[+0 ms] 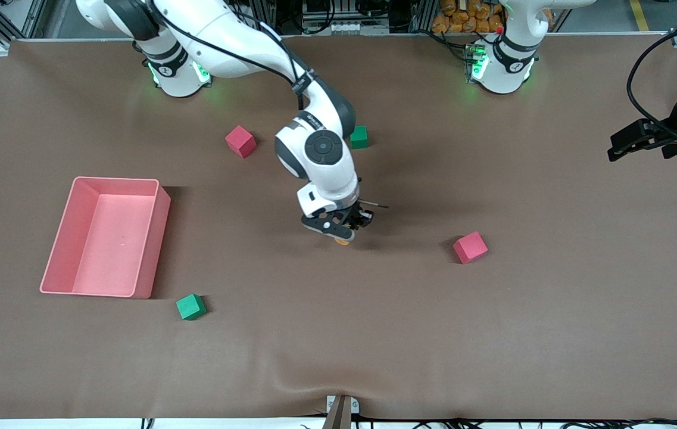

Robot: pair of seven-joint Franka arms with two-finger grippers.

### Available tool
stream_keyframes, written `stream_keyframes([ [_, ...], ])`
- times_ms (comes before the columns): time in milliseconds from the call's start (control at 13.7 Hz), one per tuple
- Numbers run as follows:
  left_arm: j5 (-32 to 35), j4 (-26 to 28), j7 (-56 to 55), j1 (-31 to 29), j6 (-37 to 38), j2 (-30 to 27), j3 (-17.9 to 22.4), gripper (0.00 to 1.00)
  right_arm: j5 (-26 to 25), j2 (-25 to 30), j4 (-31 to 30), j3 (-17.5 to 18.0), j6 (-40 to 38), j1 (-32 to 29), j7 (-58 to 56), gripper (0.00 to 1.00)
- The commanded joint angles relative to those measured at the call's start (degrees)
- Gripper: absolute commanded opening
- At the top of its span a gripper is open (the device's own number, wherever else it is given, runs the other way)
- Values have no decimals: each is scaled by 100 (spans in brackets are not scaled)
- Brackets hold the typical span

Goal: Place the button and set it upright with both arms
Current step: 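Carry the button to mid-table and set it down with the right gripper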

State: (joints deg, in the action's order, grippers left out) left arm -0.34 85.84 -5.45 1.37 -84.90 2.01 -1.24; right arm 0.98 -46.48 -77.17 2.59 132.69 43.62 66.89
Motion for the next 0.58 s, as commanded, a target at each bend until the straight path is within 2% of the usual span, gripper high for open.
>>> stream_keyframes([
  [0, 69, -76, 71, -32, 52, 27, -17, 100, -18, -431, 465, -83, -15, 216, 44, 1],
  [218, 69, -76, 71, -32, 52, 27, -17, 100, -246, -493, 466, -110, -15, 418, -237, 3],
  [364, 69, -76, 71, -32, 52, 27, -17, 100, -501, -493, 466, -110, -15, 524, -255, 8],
  [437, 69, -76, 71, -41, 52, 27, -17, 100, -615, -493, 457, -101, -15, 524, -264, 15],
  [509, 69, -76, 71, -41, 52, 27, -17, 100, -747, -502, 457, -101, -15, 516, -290, 36],
])
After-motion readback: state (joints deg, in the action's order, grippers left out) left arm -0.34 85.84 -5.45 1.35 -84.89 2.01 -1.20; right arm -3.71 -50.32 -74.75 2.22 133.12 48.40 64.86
